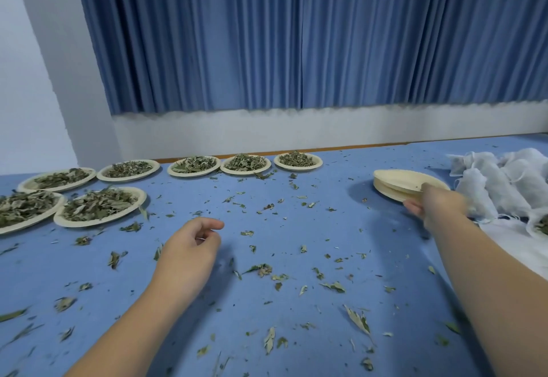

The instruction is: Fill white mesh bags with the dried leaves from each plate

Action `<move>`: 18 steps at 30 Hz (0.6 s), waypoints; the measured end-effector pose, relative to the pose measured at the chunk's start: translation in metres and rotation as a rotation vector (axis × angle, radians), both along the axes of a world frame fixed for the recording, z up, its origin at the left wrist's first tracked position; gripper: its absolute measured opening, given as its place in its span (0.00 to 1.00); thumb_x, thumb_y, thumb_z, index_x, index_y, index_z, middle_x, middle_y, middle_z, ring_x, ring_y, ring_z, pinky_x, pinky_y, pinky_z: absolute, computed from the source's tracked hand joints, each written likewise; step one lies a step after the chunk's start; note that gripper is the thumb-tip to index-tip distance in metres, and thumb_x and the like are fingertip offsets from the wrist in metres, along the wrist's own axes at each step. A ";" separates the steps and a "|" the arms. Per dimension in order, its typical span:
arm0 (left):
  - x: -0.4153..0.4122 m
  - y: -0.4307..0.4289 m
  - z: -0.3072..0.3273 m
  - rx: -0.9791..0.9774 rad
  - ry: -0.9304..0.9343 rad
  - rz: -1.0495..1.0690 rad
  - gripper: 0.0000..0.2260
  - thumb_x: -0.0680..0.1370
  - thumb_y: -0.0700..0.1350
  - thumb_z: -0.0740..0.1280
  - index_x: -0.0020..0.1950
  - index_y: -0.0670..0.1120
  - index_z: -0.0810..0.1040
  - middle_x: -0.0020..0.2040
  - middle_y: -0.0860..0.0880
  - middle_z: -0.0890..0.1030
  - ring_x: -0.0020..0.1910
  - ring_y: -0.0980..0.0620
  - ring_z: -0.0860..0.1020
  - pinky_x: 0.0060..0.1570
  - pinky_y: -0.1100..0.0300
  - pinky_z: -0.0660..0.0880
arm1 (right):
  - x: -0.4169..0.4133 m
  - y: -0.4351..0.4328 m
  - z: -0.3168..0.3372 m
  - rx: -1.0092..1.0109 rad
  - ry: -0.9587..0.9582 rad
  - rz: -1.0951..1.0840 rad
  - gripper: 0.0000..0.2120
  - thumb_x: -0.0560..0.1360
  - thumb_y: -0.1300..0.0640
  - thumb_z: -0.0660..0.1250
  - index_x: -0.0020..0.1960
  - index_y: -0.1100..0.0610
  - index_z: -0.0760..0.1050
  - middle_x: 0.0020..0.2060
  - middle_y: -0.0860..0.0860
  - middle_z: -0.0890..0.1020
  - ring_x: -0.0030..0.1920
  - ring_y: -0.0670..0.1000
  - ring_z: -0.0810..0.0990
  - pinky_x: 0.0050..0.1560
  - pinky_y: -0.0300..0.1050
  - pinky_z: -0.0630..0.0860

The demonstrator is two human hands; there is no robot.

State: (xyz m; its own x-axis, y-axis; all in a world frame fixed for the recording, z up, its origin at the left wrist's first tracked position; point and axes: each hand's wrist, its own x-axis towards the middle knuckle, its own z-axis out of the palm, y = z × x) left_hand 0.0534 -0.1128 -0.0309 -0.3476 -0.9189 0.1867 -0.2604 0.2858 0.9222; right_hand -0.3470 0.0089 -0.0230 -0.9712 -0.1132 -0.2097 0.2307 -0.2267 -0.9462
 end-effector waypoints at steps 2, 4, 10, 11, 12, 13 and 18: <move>0.005 -0.002 -0.006 -0.012 -0.003 0.012 0.10 0.81 0.40 0.61 0.50 0.54 0.79 0.43 0.49 0.80 0.38 0.45 0.77 0.34 0.56 0.74 | -0.006 0.002 -0.005 0.005 0.068 0.049 0.19 0.77 0.64 0.61 0.68 0.64 0.67 0.50 0.56 0.79 0.43 0.53 0.81 0.30 0.37 0.79; 0.008 -0.003 -0.013 -0.013 0.001 0.011 0.10 0.81 0.39 0.61 0.50 0.53 0.79 0.41 0.47 0.80 0.35 0.47 0.76 0.31 0.57 0.71 | -0.011 -0.003 0.001 0.015 0.011 0.042 0.24 0.77 0.64 0.61 0.72 0.65 0.61 0.63 0.59 0.75 0.47 0.52 0.76 0.30 0.33 0.76; 0.009 -0.012 -0.023 0.021 0.017 -0.001 0.10 0.81 0.39 0.61 0.50 0.53 0.78 0.40 0.43 0.79 0.33 0.45 0.73 0.35 0.52 0.71 | 0.007 -0.011 0.000 0.178 0.212 0.100 0.20 0.76 0.62 0.62 0.68 0.62 0.69 0.44 0.55 0.79 0.41 0.50 0.81 0.34 0.37 0.78; 0.009 -0.014 -0.025 0.038 0.029 0.004 0.10 0.81 0.39 0.61 0.50 0.53 0.78 0.40 0.44 0.79 0.33 0.45 0.73 0.35 0.52 0.71 | 0.022 -0.012 0.001 0.259 0.254 0.102 0.15 0.76 0.63 0.62 0.61 0.66 0.74 0.38 0.55 0.78 0.34 0.51 0.79 0.30 0.40 0.76; 0.009 -0.015 -0.025 0.051 0.034 0.004 0.10 0.81 0.40 0.61 0.50 0.53 0.78 0.39 0.45 0.79 0.33 0.46 0.72 0.35 0.51 0.70 | 0.038 -0.017 0.002 0.321 0.269 0.115 0.09 0.75 0.64 0.63 0.54 0.65 0.75 0.36 0.56 0.77 0.30 0.51 0.77 0.29 0.43 0.75; 0.009 -0.017 -0.026 0.069 0.047 0.008 0.10 0.81 0.40 0.61 0.50 0.53 0.79 0.39 0.46 0.78 0.33 0.46 0.72 0.36 0.51 0.70 | 0.054 -0.025 0.001 0.349 0.310 0.191 0.03 0.75 0.64 0.64 0.48 0.62 0.74 0.37 0.56 0.76 0.28 0.52 0.75 0.30 0.44 0.74; 0.009 -0.019 -0.029 0.099 0.067 0.033 0.11 0.80 0.40 0.61 0.49 0.55 0.79 0.36 0.48 0.78 0.35 0.47 0.72 0.36 0.53 0.71 | 0.151 -0.059 0.039 0.252 0.567 0.832 0.01 0.75 0.64 0.67 0.44 0.60 0.77 0.37 0.55 0.78 0.32 0.51 0.79 0.31 0.43 0.77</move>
State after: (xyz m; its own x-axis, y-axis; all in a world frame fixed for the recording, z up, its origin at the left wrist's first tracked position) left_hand 0.0625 -0.1313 -0.0598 -0.3071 -0.9446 0.1163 -0.2048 0.1849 0.9612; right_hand -0.1960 -0.0500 0.0160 -0.5699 -0.8091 0.1431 -0.2697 0.0197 -0.9627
